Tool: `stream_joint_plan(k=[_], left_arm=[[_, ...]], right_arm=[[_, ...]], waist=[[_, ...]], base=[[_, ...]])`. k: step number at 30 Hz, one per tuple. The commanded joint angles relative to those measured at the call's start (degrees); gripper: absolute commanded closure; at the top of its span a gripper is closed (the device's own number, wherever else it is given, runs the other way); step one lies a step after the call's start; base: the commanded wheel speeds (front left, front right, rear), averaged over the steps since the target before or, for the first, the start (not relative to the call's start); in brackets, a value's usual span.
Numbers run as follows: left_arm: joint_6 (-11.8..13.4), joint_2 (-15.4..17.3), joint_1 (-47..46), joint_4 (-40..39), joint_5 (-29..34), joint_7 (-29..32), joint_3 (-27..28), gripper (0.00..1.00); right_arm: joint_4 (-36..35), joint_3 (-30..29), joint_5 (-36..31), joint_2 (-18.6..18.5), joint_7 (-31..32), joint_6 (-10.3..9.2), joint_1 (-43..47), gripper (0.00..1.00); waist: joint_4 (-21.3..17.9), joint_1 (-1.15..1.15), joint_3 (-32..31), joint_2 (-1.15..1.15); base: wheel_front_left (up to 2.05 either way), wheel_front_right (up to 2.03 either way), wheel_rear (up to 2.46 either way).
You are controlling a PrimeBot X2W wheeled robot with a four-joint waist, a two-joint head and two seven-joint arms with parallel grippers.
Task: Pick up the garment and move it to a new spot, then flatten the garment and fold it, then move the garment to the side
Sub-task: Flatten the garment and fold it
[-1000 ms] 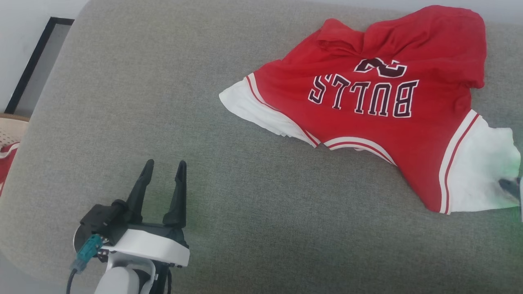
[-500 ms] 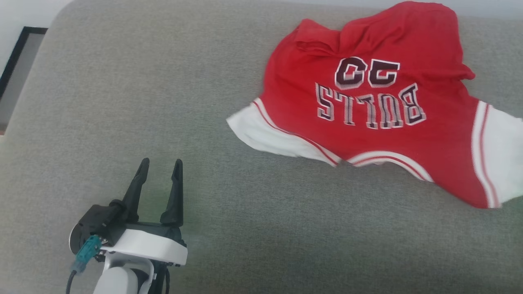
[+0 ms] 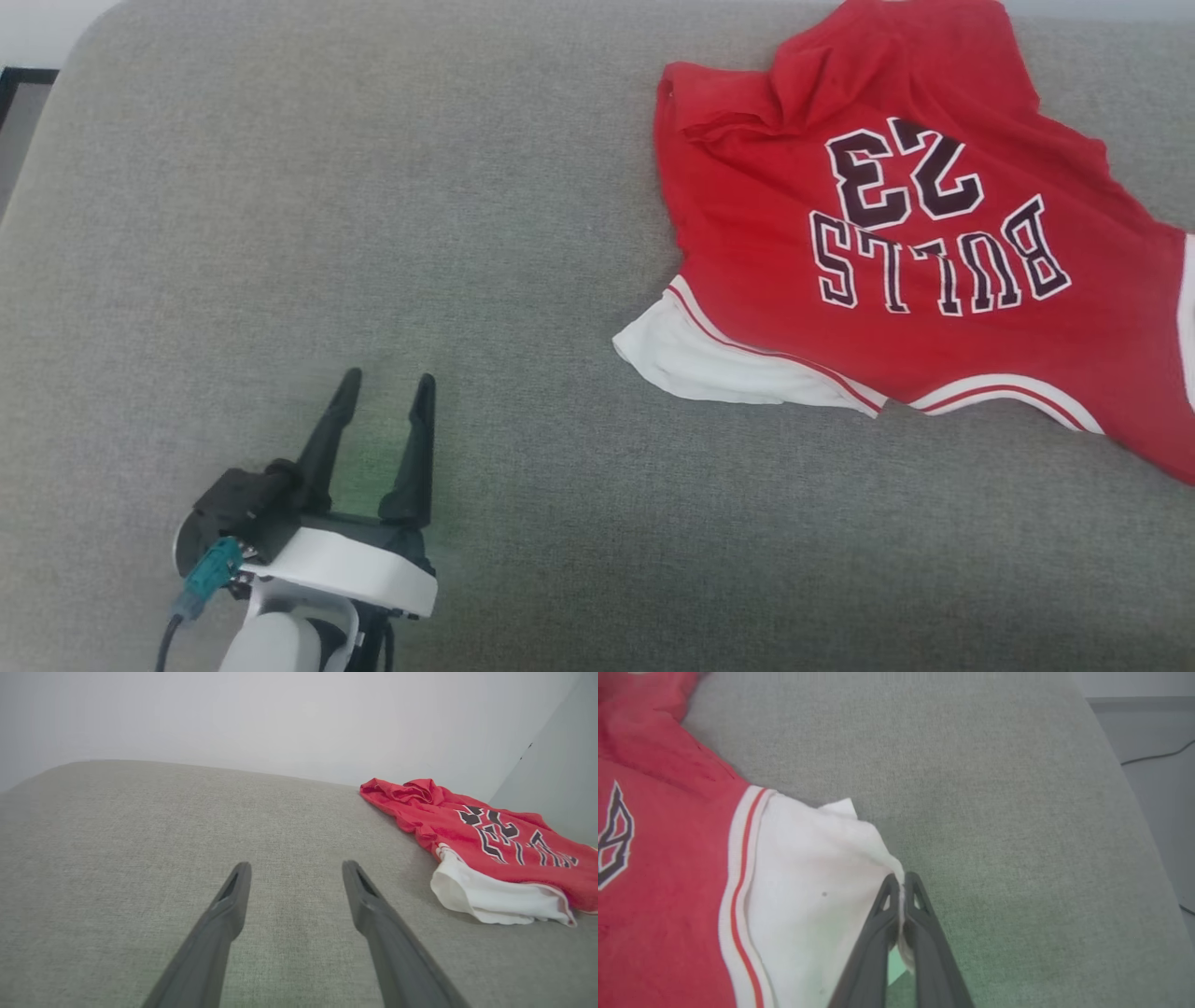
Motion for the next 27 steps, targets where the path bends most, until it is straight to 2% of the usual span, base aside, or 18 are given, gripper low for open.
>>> stream_joint_plan(k=[1, 4, 7, 8, 10, 14, 18, 22, 25, 26, 27], left_arm=[[-0.13, 0.67, -0.42, 0.42, -1.48, -0.28, -1.27, 0.00], [-0.14, 3.96, -2.27, 0.71, -4.12, -0.29, -5.51, 0.00], [-0.14, 9.13, -5.31, 1.45, -7.65, 0.80, -11.22, 0.00], [-0.14, 9.13, -5.31, 1.45, -7.65, 0.80, -11.22, 0.00], [-0.14, 13.17, -8.42, 1.28, -10.56, 3.28, -14.62, 0.00], [-0.14, 20.51, -14.81, -0.53, -18.71, 11.70, -21.37, 0.00], [-0.14, 26.18, -21.08, -1.23, -29.80, 23.87, -27.28, 0.00], [-0.14, 27.59, -26.22, 0.71, -41.81, 36.64, -30.02, 0.00], [-0.13, 27.27, -28.94, 4.48, -48.42, 45.68, -31.05, 0.00], [0.44, 26.89, -30.73, 7.01, -50.99, 51.05, -31.93, 0.00], [1.11, 26.43, -31.45, 8.33, -52.41, 53.23, -32.04, 0.00]], right_arm=[[0.15, 0.04, -0.40, 0.49, -2.20, -0.10, -0.72, 0.00], [-0.20, -0.27, -0.81, 1.56, -7.44, -0.10, -0.51, 0.00], [-0.94, -0.76, -0.40, 2.68, -13.47, -0.10, 0.33, 0.00], [-0.94, -0.76, -0.40, 2.68, -13.47, -0.10, 0.33, 0.00], [-1.78, -0.77, 0.24, 3.73, -16.92, -0.09, 0.54, 0.00], [-4.36, -0.09, 1.13, 5.93, -22.60, -0.09, 0.68, 0.00], [-7.44, 2.23, 2.07, 8.18, -24.89, -0.08, 0.85, 0.00], [-9.94, 4.84, 2.65, 9.50, -24.69, -0.09, 1.62, 0.00], [-11.33, 6.38, 3.02, 10.27, -24.56, -0.09, 1.85, 0.00], [-12.29, 7.00, 3.13, 10.53, -24.63, -0.09, 2.04, 0.00], [-12.68, 7.29, 3.09, 10.86, -24.57, -0.09, 2.29, 0.00]], waist=[[-0.37, 0.00, -0.25, 0.00], [-0.96, 0.00, -0.84, 0.00], [-1.67, 0.00, -1.71, 0.00], [-1.67, 0.00, -1.71, 0.00], [-2.51, 0.00, -2.39, 0.00], [-4.79, 0.00, -3.53, 0.00], [-7.37, 0.00, -4.18, 0.00], [-9.80, 0.00, -4.43, 0.00], [-11.58, 0.00, -4.43, 0.00], [-12.75, 0.00, -4.24, 0.00], [-13.30, 0.00, -4.10, 0.00]], base=[[0.00, 0.00, 0.00], [0.00, 0.00, 0.00], [0.00, 0.00, 0.00], [0.00, 0.00, 0.00], [0.00, 0.00, 0.00], [0.00, 0.00, 0.00], [0.00, 0.00, 0.00], [0.00, 0.00, 0.00], [0.00, 0.00, 0.00], [0.00, 0.00, 0.00], [0.00, 0.00, 0.00]])
